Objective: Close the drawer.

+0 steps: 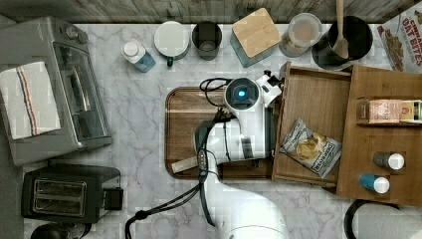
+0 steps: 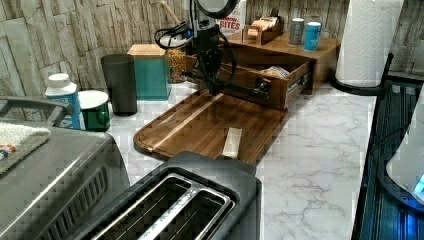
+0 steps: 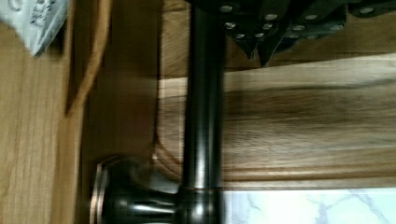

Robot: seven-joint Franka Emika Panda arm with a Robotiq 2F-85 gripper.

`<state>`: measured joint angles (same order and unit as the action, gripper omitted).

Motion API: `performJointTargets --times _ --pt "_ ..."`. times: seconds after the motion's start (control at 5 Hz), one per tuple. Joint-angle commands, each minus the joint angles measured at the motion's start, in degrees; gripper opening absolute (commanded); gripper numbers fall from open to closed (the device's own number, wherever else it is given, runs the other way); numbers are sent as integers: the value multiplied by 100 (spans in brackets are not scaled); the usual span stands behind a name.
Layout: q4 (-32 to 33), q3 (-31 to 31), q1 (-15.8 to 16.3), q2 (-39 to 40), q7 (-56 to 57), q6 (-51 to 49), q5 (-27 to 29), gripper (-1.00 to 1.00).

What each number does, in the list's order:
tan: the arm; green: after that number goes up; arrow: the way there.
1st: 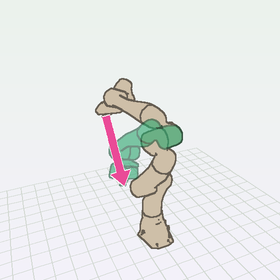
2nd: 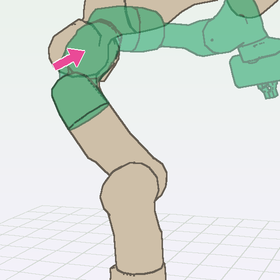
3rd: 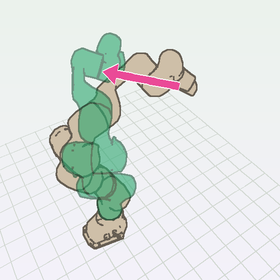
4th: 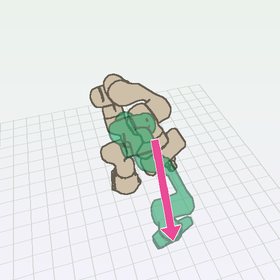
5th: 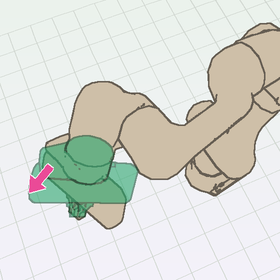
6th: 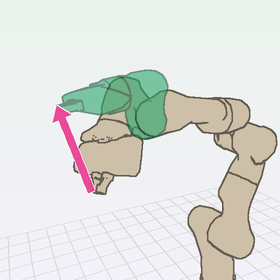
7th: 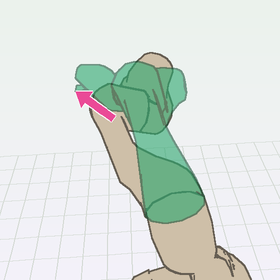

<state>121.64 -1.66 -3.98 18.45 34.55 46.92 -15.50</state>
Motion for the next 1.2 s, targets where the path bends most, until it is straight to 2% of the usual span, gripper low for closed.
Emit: performJointTargets --times 0.2,0.4,0.8,1.0,1.2 --pt "16 -536 -1139 -530 1289 22 745 -100" --pt "-446 -814 -1597 -349 2150 -149 925 -100" --pt "-1302 -961 -2370 209 3435 -160 1422 -100" --pt "-1906 -1172 -2447 610 3461 -280 1403 -100" --pt "-2172 -1360 -2310 701 2997 -509 959 -100"
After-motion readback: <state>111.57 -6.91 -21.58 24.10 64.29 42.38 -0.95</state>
